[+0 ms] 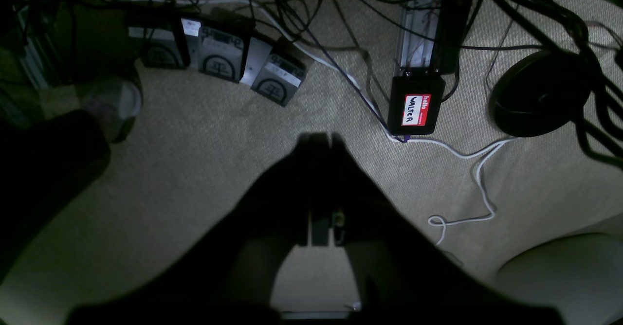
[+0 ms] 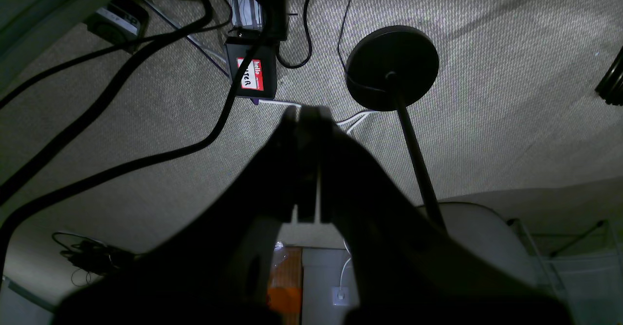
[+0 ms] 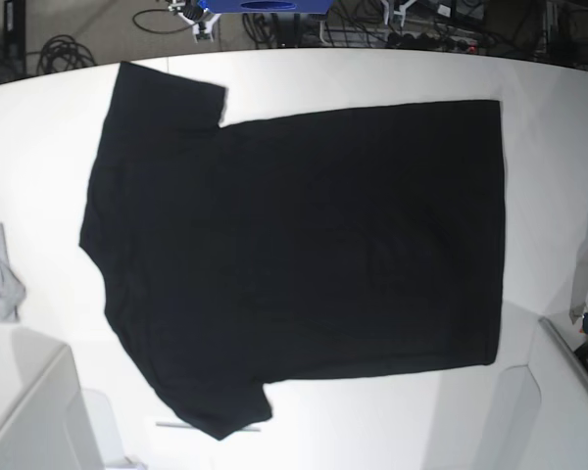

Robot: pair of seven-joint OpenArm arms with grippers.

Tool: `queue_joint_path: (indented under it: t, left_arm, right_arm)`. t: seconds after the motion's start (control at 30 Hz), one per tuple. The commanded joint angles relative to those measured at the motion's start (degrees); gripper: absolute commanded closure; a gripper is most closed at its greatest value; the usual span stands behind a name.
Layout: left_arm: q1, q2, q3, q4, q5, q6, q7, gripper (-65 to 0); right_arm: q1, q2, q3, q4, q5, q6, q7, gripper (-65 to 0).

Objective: Fold the T-shirt properly
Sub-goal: 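Move both grippers down to the shirt's hem corners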

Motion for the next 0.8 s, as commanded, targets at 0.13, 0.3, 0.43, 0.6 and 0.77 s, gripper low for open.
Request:
queue_joint_path:
  t: [0.13,0.3,0.43,0.6,0.77]
  left_arm:
    - [-1.16,-0.11,0.45,-0.26,-0.14,0.19,0.3,0.0]
    - [-1.25,-0.2,0.1,0.18,-0.14,0.19,-0.23,0.0]
    - [-1.25,-0.28,0.27,0.18,0.03,0.19,-0.23,0.0]
    - [0.33,-2.04,0.63,0.27,0.3,0.01,-0.32,0.0]
    - [7.63,-5.56,0.36,9.5,-0.14,0.01,-0.32,0.0]
  right_arm:
    - [0.27,0.16,-0.12,-0.01,0.03,-0.47,-0.21,0.0]
    - [0.8,0.16,-0.12,-0.09,0.03,-0.47,-1.35,0.0]
    - [0.8,0.16,-0.12,-0.09,0.03,-0.47,-1.35,0.0]
    - [-1.84,0.25,0.32,1.05,0.38,-0.47,-1.26,0.0]
    - [-11.24,0.95,6.21,14.41,0.38,-0.47,-1.88,0.0]
